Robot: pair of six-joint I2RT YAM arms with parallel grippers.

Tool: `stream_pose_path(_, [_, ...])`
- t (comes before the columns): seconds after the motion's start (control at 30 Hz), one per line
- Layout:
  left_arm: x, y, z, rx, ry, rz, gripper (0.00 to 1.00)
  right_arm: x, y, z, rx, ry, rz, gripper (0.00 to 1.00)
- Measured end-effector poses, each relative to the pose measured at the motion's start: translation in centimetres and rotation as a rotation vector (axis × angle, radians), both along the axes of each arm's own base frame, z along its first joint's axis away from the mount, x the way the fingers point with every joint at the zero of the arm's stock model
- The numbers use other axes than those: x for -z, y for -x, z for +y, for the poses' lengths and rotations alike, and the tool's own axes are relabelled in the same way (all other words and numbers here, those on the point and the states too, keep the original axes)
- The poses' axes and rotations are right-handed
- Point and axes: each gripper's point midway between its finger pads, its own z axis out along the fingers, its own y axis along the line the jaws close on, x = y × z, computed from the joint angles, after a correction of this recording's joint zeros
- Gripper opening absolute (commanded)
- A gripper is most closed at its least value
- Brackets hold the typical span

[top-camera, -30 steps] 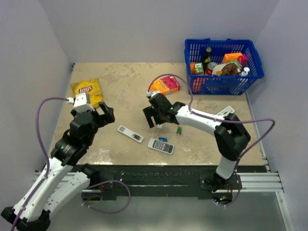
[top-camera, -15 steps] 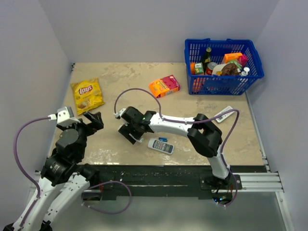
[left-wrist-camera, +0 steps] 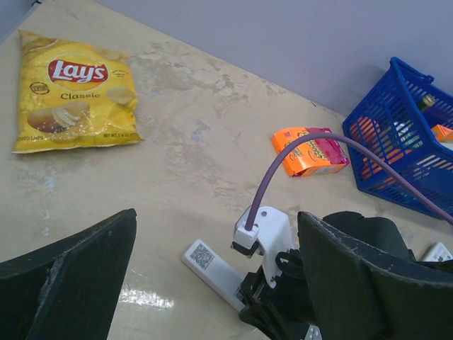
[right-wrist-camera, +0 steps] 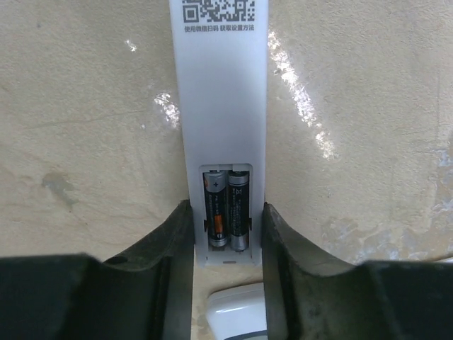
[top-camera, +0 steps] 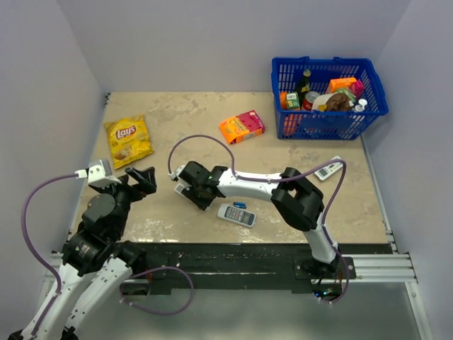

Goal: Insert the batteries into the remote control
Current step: Pick up the remote control from the center of the board.

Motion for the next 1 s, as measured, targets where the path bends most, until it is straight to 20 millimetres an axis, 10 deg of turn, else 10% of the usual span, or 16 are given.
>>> stream_pose_path(0.27, [1.7, -0.5, -1.9, 0.051, 0.11, 0.027, 1.0, -1.0, 1.0, -2.1, 0.004, -0.023, -0.029, 0.0])
stream_pose_path(0.63, [7.6, -2.5, -8.0, 0.233, 0.274, 0.133, 1.0, -10.7, 1.6, -2.4, 0.125, -0.396, -0.149, 0.0])
stream_pose_path(1.0, [6.5, -3.0, -13.3, 0.476, 0.431, 0.06, 0.93, -14.0, 2.6, -2.2, 0.183, -0.622, -0.142, 0.0])
